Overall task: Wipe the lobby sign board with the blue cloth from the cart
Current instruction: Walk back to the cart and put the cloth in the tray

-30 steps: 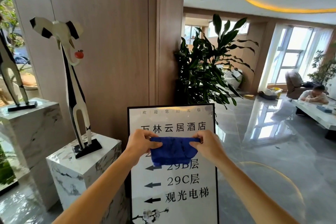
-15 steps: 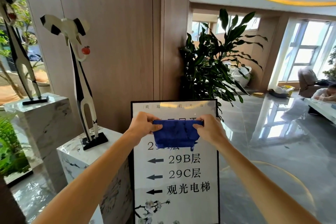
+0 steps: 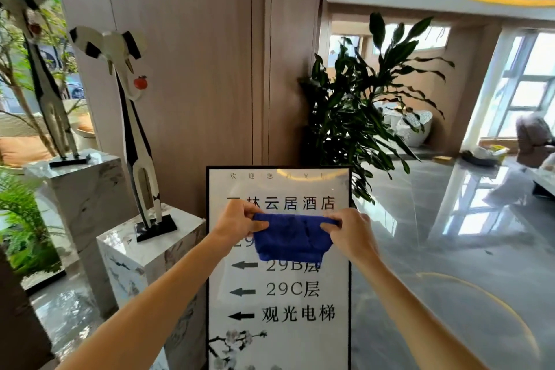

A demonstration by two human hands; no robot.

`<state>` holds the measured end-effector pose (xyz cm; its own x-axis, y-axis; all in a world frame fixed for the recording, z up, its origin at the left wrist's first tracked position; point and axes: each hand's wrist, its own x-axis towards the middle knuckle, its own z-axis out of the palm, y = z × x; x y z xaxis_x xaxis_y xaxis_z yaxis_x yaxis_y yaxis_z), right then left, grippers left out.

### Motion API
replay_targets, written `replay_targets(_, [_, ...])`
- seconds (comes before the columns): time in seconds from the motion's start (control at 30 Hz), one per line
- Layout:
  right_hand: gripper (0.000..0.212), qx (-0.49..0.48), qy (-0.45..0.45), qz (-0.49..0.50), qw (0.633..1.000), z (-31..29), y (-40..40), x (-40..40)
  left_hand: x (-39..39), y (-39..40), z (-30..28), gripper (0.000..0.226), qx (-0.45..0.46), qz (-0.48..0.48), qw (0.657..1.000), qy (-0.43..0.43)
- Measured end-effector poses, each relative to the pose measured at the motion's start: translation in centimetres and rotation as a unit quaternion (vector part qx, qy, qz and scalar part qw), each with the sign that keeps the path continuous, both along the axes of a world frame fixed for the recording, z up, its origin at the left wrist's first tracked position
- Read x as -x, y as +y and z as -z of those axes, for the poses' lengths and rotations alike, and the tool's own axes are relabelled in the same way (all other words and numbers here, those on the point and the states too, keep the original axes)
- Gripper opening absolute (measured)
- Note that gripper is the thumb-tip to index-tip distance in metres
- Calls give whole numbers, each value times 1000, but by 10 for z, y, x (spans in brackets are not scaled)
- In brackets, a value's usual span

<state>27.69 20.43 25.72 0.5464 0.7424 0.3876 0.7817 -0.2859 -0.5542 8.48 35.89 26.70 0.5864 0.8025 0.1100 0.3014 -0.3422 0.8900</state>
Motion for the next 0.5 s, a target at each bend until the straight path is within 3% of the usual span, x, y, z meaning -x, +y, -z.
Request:
replay_targets(0.23, [36,4,19,-2,1000,17,-23,-1,0,-19,23,18,41,-5,999,-11])
replay_targets(0.37, [14,17,30,5,999,22,-35,-2,-6,-23,31,19,42,25,999,1])
replay_targets(0.5, [22,14,24,21,999,22,-35,-7,-16,-18,36,19,57,37,998,-6])
